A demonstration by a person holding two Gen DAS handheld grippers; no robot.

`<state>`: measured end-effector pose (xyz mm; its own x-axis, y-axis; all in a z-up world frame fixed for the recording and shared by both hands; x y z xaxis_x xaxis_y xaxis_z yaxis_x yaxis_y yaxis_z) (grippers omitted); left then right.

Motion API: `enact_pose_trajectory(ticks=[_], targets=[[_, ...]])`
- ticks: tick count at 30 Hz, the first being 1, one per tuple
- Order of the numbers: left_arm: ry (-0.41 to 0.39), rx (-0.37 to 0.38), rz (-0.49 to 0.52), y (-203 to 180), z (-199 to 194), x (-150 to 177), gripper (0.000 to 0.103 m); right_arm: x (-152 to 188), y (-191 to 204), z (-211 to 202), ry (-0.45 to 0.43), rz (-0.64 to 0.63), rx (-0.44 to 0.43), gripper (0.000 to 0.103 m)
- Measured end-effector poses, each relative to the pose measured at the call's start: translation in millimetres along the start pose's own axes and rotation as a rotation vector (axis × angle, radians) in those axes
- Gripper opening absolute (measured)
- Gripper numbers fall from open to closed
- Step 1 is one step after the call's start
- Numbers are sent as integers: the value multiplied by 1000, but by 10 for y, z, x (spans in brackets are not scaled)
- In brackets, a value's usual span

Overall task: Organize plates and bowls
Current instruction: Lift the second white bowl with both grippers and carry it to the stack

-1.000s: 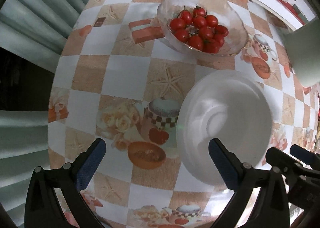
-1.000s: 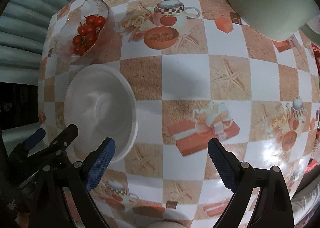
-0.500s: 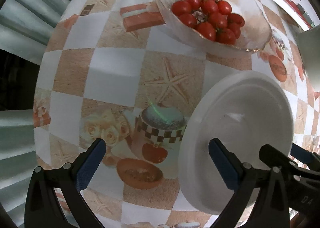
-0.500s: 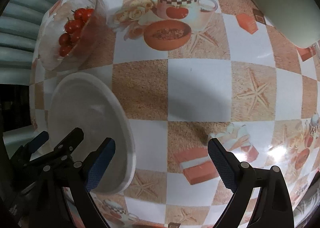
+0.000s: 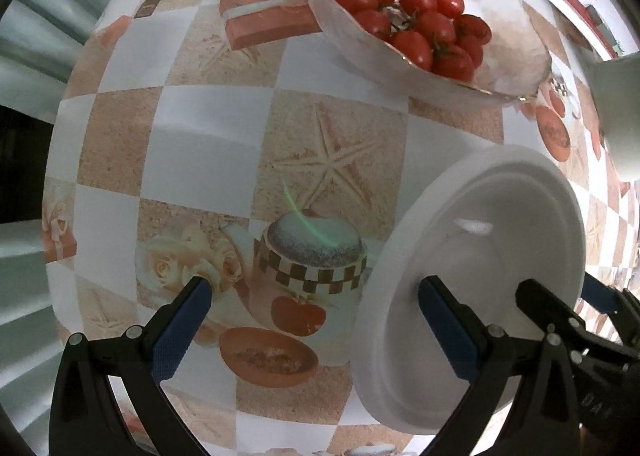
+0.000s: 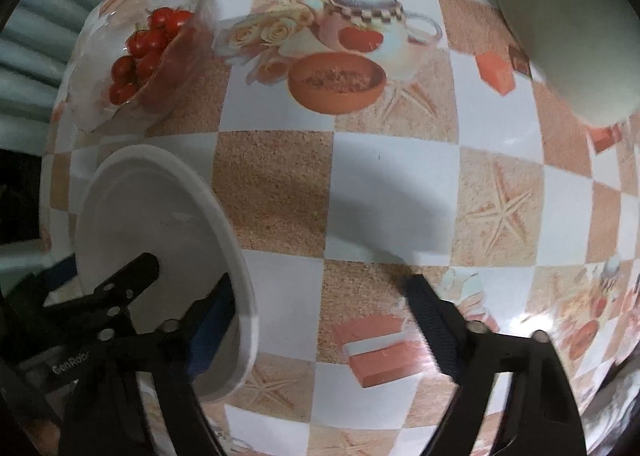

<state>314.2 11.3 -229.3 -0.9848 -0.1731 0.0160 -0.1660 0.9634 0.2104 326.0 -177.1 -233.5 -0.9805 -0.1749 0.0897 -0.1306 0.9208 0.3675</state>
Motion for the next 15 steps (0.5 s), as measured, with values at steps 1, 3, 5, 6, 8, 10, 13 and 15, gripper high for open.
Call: enact_pose_trajectory(ticks=[1, 3, 5, 6, 8, 10, 13, 15], targets=[[3, -1, 1, -3, 1, -8, 102, 10, 46, -7, 2, -11, -9, 66], [-17, 5, 7, -7, -28, 2, 96, 18, 129, -4, 9, -20, -40, 49], [-40, 6, 21, -33, -93, 34, 87, 23, 162, -3, 13, -14, -64, 41], [-53, 11, 32, -56, -128, 62, 80, 19, 190, 7, 15, -13, -74, 37], [-83, 19, 67, -119, -196, 79, 66, 14, 216, 28, 27, -5, -114, 25], [-105, 40, 90, -183, -260, 91, 35, 2, 320, 88, 39, 9, -146, 18], [-99, 65, 94, -231, -278, 119, 30, 63, 339, 100, 43, 10, -119, 16], [-100, 68, 102, -271, -288, 177, 30, 112, 332, 110, 49, 22, -130, 16]])
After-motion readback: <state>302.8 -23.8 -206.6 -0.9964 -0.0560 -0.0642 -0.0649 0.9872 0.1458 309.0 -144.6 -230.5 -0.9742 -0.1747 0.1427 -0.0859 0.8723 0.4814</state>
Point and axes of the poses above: each gripper's, at about its wrist camera, not at the fingertips, and z roughly the way its jaws point, y to its left, x to its underside, the point moved 3 cm from there along z, roughly the way its jaws point, and after that the axes turned 13 degrees about -x, right-handed, at the moved point
